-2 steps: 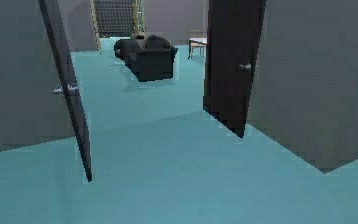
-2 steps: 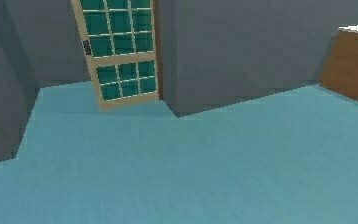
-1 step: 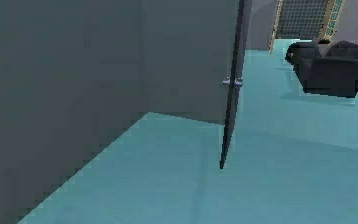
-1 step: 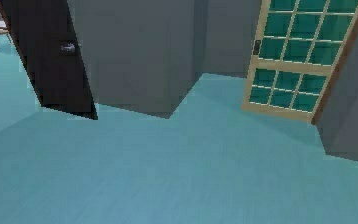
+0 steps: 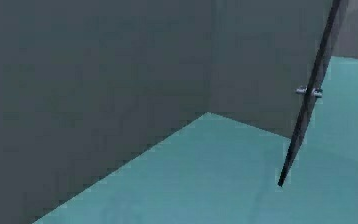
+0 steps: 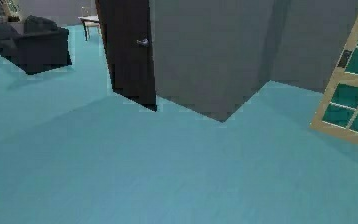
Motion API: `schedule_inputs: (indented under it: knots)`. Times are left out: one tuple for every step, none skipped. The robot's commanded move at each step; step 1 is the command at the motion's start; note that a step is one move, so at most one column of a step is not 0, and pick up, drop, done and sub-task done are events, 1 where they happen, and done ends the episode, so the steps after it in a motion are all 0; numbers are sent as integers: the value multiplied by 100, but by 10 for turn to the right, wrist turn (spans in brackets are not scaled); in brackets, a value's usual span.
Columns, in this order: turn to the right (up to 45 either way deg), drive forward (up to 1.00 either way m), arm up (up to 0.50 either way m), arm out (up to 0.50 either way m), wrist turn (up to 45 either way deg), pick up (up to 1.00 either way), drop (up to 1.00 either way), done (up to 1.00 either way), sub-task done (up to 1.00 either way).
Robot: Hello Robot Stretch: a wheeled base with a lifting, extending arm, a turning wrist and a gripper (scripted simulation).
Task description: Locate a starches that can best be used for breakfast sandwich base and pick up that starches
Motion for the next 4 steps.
schedule_inputs:
  knots:
    - [0, 5, 0, 0, 0, 0, 0, 0, 0]
    - [450, 0, 0, 0, 0, 0, 0, 0, 0]
    - [450, 0, 0, 0, 0, 0, 0, 0, 0]
    - [450, 0, 0, 0, 0, 0, 0, 0, 0]
